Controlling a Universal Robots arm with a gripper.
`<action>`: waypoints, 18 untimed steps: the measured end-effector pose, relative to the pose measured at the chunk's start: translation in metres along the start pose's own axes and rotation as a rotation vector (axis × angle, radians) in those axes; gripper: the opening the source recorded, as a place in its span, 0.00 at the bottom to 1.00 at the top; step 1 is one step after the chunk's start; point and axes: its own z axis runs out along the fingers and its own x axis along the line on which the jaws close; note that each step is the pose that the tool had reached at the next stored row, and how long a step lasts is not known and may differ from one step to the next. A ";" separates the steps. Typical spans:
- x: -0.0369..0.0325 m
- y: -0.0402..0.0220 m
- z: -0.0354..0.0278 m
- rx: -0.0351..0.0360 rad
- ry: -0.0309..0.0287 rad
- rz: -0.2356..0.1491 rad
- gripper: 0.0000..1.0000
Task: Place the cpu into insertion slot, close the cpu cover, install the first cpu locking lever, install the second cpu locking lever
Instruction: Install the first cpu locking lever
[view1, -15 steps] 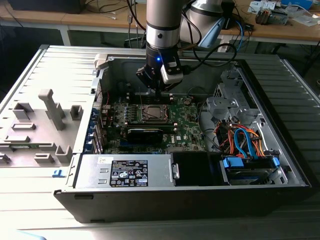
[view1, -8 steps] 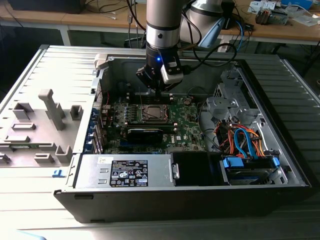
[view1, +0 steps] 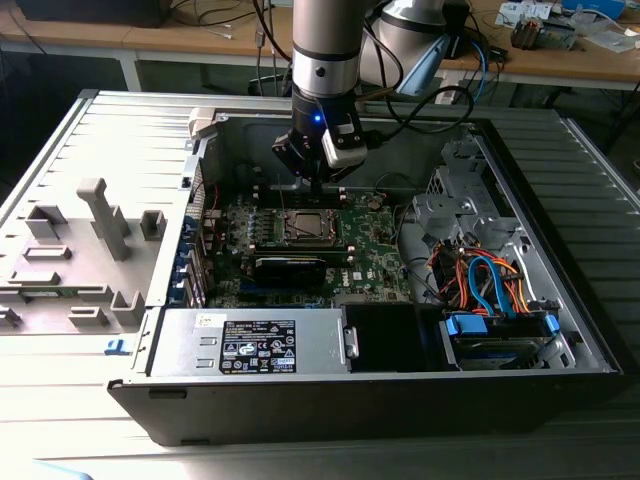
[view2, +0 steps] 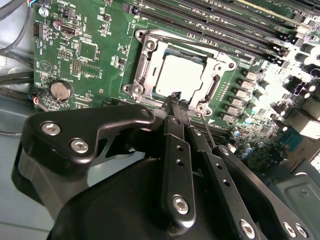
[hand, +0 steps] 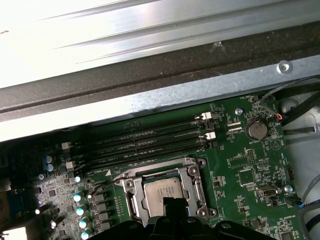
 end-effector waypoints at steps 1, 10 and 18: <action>0.0000 0.0000 0.0000 0.0000 0.0000 -0.001 0.11; 0.0000 0.0000 0.0000 -0.0001 -0.0001 -0.009 0.11; 0.0000 0.0000 0.0000 -0.0002 -0.0002 -0.016 0.11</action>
